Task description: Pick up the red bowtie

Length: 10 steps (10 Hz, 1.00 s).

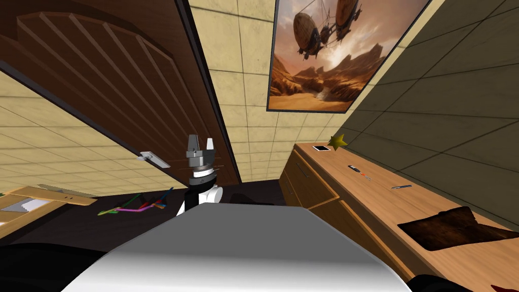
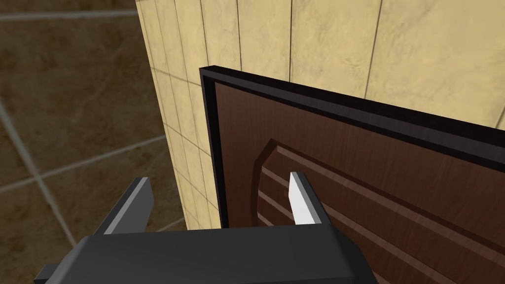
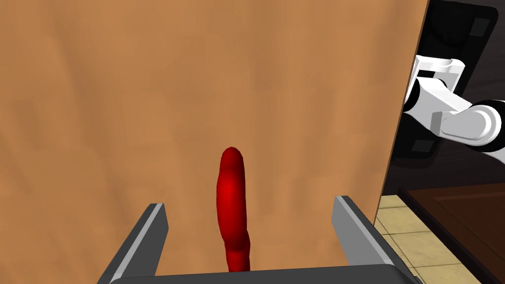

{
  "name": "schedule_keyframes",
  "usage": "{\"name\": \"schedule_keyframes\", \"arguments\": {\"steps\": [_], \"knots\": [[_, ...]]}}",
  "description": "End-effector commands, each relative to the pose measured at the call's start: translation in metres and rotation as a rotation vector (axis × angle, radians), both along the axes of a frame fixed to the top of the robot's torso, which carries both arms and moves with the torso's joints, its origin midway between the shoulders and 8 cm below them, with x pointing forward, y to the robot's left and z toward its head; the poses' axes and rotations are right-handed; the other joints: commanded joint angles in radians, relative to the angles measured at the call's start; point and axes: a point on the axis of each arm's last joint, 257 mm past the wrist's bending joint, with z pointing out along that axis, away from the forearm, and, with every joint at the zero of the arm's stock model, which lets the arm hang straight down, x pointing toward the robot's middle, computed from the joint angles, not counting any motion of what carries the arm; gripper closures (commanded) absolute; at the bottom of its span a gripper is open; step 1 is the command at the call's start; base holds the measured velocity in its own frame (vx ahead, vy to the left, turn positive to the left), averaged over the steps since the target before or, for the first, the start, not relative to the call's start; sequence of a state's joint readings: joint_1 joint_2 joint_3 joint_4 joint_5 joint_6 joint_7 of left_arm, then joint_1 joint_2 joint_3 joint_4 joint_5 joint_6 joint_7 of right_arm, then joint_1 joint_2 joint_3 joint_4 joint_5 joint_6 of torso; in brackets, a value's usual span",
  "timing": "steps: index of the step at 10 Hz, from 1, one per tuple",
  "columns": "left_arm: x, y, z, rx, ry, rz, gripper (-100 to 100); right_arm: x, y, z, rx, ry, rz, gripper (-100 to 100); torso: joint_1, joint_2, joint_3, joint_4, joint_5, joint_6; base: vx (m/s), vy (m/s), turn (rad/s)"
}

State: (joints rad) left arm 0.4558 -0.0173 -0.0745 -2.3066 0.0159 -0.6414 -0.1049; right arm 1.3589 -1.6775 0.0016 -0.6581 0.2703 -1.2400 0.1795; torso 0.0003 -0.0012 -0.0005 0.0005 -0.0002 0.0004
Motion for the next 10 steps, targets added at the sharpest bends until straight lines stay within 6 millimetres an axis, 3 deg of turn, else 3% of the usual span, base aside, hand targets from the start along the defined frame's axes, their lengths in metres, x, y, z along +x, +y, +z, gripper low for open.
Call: {"name": "schedule_keyframes", "arguments": {"steps": [1, 3, 4, 6, 7, 10], "knots": [[0.0, 0.0, 0.0, 0.0, 0.0, 0.0, 0, -0.015, -0.002, 0.003, 0.001, 0.051, -0.006, -100, 0.0, 0.0, 0.0, 0.0, 0.0, 0.0, 0.009, 0.001, -0.12], [0.0, 0.0, 0.0, 0.0, 0.0, 0.0, 0, 0.006, -0.001, -0.005, 0.01, 0.014, 0.018, -100, 0.0, 0.0, 0.0, 0.0, 0.0, 0.0, 0.006, 0.006, -0.067], [0.0, 0.0, 0.0, 0.0, 0.0, 0.0, 0, -0.004, 0.0, -0.003, 0.01, 0.035, 0.01, -100, 0.001, 0.0, 0.0, 0.0, 0.0, 0.0, 0.0, 0.001, 0.024], [0.0, 0.0, 0.0, 0.0, 0.0, 0.0, 0, 0.016, -0.001, -0.006, 0.01, -0.008, 0.026, -100, 0.0, 0.0, 0.0, 0.0, 0.0, 0.0, 0.0, 0.0, 0.0], [0.0, 0.0, 0.0, 0.0, 0.0, 0.0, 0, 0.006, -0.002, -0.007, 0.014, 0.042, 0.03, -100, 0.0, 0.0, 0.0, 0.0, 0.0, 0.0, 0.006, 0.0, -0.127], [0.0, 0.0, 0.0, 0.0, 0.0, 0.0, 0, 0.029, -0.003, -0.012, 0.015, -0.006, 0.05, -100, 0.001, 0.0, 0.0, 0.0, 0.0, 0.0, 0.005, 0.005, -0.035]]}}
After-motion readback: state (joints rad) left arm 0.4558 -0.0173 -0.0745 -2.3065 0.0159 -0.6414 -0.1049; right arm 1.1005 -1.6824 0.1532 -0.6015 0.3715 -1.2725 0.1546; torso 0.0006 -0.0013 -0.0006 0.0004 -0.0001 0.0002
